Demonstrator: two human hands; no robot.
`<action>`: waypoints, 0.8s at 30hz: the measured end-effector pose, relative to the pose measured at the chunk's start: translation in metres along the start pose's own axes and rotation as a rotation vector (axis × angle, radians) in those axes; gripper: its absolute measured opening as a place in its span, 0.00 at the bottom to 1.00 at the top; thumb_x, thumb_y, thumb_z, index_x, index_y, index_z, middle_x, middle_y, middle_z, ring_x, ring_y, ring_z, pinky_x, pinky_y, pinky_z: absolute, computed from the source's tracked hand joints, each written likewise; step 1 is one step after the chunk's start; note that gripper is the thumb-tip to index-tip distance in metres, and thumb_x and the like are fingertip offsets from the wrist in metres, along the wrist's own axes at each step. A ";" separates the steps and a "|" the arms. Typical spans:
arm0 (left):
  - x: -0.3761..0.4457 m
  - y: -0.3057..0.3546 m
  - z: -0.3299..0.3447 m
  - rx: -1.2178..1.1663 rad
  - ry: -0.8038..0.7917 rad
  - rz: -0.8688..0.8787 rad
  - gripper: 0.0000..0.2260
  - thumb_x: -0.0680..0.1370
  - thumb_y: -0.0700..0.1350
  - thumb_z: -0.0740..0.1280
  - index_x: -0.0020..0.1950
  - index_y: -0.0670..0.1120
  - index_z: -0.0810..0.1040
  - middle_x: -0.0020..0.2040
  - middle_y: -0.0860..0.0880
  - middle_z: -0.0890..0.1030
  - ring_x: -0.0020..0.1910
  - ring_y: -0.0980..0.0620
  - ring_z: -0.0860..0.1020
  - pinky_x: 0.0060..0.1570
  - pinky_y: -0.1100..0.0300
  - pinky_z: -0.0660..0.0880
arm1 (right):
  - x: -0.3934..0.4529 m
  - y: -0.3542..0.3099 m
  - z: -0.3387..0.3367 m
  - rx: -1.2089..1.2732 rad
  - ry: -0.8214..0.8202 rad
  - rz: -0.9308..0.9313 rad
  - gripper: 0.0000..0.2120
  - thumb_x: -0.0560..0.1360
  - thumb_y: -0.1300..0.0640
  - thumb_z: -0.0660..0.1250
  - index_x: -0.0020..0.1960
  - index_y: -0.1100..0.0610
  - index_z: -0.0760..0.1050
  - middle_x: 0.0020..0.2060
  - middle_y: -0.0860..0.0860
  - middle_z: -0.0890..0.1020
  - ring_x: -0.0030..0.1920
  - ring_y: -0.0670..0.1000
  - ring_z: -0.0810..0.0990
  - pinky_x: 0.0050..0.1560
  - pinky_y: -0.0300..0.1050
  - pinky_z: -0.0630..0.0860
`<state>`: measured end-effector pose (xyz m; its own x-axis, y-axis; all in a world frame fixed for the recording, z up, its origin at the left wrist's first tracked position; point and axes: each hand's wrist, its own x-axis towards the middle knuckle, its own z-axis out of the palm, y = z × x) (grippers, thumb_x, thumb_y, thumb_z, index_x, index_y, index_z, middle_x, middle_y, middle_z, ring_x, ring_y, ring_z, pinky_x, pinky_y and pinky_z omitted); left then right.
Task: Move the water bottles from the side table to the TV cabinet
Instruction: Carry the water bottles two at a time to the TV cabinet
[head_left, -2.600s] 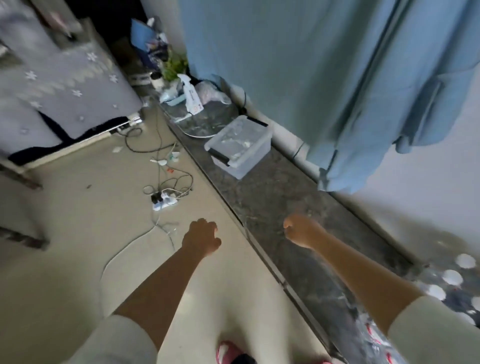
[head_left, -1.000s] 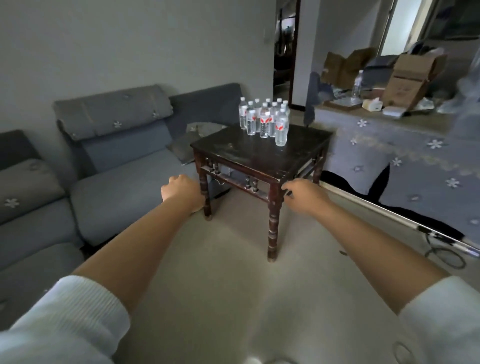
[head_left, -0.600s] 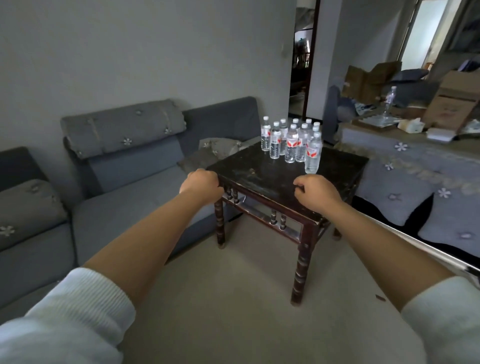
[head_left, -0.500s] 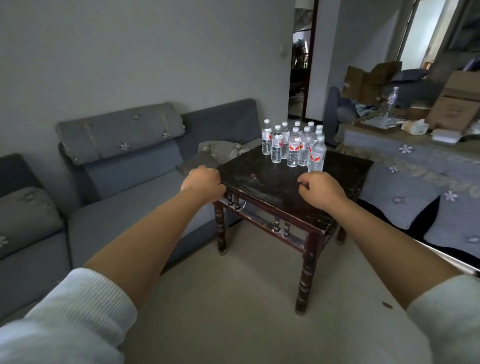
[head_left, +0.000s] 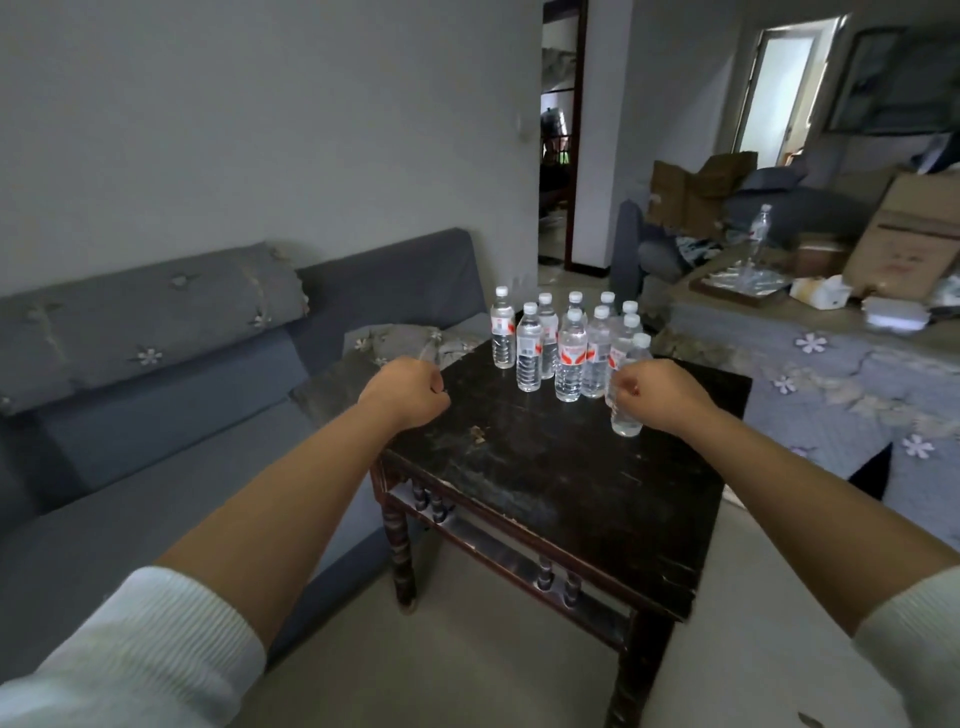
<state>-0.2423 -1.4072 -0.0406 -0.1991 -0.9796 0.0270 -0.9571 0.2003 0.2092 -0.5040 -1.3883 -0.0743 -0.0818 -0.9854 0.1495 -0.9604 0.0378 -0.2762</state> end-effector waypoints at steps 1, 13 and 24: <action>0.026 0.002 -0.001 -0.003 0.014 0.011 0.14 0.78 0.45 0.61 0.61 0.42 0.77 0.62 0.40 0.76 0.61 0.42 0.74 0.59 0.54 0.72 | 0.022 0.006 -0.001 -0.004 0.001 0.021 0.11 0.77 0.58 0.60 0.51 0.62 0.79 0.50 0.60 0.82 0.51 0.59 0.79 0.43 0.46 0.71; 0.245 -0.028 0.012 0.043 -0.014 0.160 0.13 0.77 0.45 0.61 0.60 0.42 0.77 0.61 0.41 0.77 0.61 0.43 0.74 0.58 0.53 0.71 | 0.213 0.038 0.032 -0.037 0.027 0.186 0.12 0.77 0.59 0.60 0.57 0.61 0.77 0.52 0.60 0.81 0.53 0.58 0.79 0.52 0.52 0.76; 0.410 -0.028 0.029 -0.041 -0.158 0.464 0.11 0.77 0.44 0.63 0.56 0.41 0.79 0.58 0.42 0.80 0.56 0.45 0.77 0.51 0.58 0.71 | 0.283 0.063 0.065 -0.029 -0.015 0.629 0.14 0.76 0.58 0.62 0.60 0.61 0.75 0.58 0.60 0.79 0.58 0.58 0.77 0.54 0.47 0.73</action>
<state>-0.3037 -1.8140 -0.0640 -0.6353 -0.7719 -0.0219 -0.7513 0.6113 0.2488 -0.5699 -1.6756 -0.1109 -0.6300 -0.7752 -0.0464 -0.7365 0.6153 -0.2810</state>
